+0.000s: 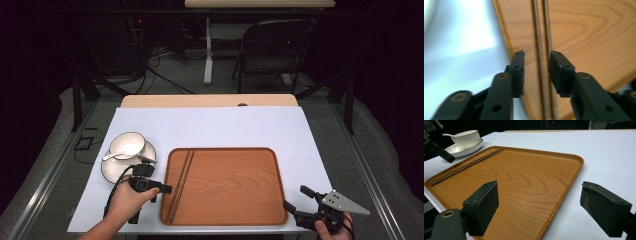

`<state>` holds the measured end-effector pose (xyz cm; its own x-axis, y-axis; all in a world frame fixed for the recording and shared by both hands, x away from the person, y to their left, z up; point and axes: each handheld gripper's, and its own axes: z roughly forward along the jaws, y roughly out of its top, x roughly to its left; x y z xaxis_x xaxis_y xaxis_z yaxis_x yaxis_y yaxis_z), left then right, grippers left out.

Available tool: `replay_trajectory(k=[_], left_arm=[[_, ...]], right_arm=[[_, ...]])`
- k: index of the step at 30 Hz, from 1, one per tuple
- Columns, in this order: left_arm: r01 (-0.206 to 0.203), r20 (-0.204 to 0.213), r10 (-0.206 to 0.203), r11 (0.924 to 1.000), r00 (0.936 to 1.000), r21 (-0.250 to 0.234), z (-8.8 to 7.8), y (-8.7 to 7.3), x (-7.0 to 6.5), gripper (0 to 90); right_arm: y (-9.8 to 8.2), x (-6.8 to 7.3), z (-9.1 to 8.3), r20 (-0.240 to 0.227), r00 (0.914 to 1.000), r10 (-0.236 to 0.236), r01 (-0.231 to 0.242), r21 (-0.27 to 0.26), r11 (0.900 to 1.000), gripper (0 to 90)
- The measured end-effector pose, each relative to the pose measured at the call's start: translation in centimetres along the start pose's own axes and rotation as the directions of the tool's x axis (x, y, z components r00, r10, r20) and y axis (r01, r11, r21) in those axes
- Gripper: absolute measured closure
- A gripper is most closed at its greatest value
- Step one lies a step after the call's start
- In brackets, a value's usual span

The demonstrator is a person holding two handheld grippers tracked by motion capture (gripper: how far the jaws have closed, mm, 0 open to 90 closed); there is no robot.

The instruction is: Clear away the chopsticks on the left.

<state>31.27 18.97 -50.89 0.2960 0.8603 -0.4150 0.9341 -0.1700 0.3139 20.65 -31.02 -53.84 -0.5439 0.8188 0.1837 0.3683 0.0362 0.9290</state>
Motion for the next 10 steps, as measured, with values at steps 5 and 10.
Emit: replay_trajectory(k=[5, 10], left_arm=[[-0.145, -0.100, 0.132, 0.9789, 0.9863, -0.144, -1.7, -1.1, 0.2, 52.7], [-0.308, -0.212, 0.261, 0.9216, 0.9419, -0.236, -2.7, -2.5, 0.7, 46.8]], right_arm=[[0.0, 0.0, 0.0, 0.000, 1.0000, 0.000, 0.000, 0.001, 1.000, 14.6], [0.0, 0.0, 0.0, 0.001, 1.0000, 0.002, -0.002, 0.002, 1.000, 14.6]])
